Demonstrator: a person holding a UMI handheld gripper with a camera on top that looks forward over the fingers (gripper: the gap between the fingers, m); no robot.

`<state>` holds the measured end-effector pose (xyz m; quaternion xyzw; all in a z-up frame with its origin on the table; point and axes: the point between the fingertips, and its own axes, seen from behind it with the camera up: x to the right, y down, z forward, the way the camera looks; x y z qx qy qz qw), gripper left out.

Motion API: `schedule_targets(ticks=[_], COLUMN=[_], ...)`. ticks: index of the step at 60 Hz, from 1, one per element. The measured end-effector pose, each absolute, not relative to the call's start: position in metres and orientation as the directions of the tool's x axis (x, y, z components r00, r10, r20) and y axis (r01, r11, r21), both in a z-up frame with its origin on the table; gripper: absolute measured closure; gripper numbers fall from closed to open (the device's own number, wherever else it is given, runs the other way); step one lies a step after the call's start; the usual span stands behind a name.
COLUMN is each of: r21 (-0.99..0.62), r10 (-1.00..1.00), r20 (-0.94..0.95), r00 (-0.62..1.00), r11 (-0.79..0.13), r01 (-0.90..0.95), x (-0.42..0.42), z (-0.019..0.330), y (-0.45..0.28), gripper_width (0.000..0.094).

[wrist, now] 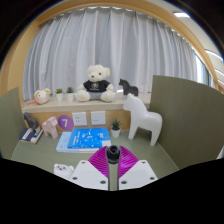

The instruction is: Unplug charger

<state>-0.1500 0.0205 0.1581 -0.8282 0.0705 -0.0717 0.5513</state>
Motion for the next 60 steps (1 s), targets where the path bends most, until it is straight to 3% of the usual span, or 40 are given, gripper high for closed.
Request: schedule_targets(ticks=[3, 11, 26, 36, 45, 51, 60], r21=[-0.895, -0.808, -0.736, -0.734, -0.759, -0.804, -0.840], r10=[-0.187, -0.107, -0.038, -0.029, -0.041, -0.061, -0.033], r20=[0.051, 0.044, -0.008, -0.002, 0.059, 0.074, 0.074], r00=[0.981, 0.993, 0.999, 1.000, 0.997, 0.995, 0.997], r11=[-0.444, -0.589, -0.676, -0.679, -0.651, -0.594, -0.541], r01=[-0.038, -0.028, -0.032, -0.021, 0.018, 0.023, 0.045], x=[-0.143, -0.137, -0.151, -0.148, -0.141, -0.144, -0.164], z=[0.108, 0.033, -0.031, -0.031, 0.007, 0.057, 0.118], y=[0.014, 0.011, 0.010, 0.011, 0.010, 0.008, -0.016], gripper_width=[0.0839, 0.0834, 0.0787, 0.0677, 0.0399, 0.0066, 0.0067])
